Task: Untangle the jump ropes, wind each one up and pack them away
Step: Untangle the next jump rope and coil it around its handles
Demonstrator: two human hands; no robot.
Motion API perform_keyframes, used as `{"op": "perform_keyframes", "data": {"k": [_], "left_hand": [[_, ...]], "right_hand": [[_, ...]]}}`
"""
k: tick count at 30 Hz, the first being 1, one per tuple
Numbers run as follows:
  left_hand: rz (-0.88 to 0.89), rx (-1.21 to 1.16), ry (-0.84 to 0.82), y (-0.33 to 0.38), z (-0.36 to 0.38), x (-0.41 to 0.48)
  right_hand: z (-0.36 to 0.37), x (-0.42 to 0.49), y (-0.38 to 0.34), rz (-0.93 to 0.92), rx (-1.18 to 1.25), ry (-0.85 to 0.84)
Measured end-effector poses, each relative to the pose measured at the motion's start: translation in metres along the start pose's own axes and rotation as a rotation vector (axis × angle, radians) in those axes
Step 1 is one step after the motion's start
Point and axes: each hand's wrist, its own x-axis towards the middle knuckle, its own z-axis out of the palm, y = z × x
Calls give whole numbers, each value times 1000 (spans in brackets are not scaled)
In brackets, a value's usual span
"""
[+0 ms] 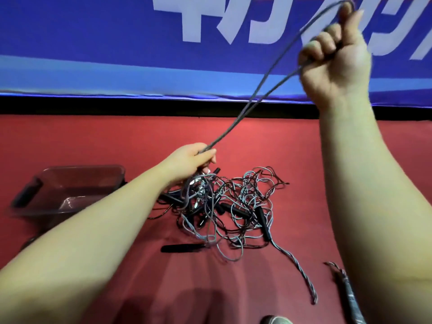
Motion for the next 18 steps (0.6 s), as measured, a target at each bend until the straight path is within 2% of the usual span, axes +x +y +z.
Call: {"op": "perform_keyframes", "data": {"k": [2, 3, 4, 5, 7, 9, 11, 12, 15, 18], "left_hand": [[50, -76, 20, 17, -14, -2], [84, -169, 39, 30, -19, -3], [109, -274, 71, 46, -23, -3], [124, -382, 112, 60, -27, -2], [120, -565, 175, 82, -32, -1], [77, -743, 195, 91, -35, 0], [40, -828, 197, 89, -35, 1], [24, -842, 191, 86, -34, 1], [-33, -918, 173, 76, -32, 1], [-35, -955, 287, 68, -37, 2]], "right_hand": [[-30, 7, -12, -96, -259, 224], [-46, 8, -11, -61, -456, 335], [-62, 5, -5, 53, -655, 399], [-76, -2, 6, 238, -816, 391], [-96, -28, 31, 663, -993, 182], [-104, -54, 57, 873, -1177, -134], [-102, -69, 82, 855, -1284, -381], [-97, -73, 92, 821, -1269, -436], [-79, -82, 120, 771, -1085, -385], [-79, -91, 130, 711, -1112, -351]]}}
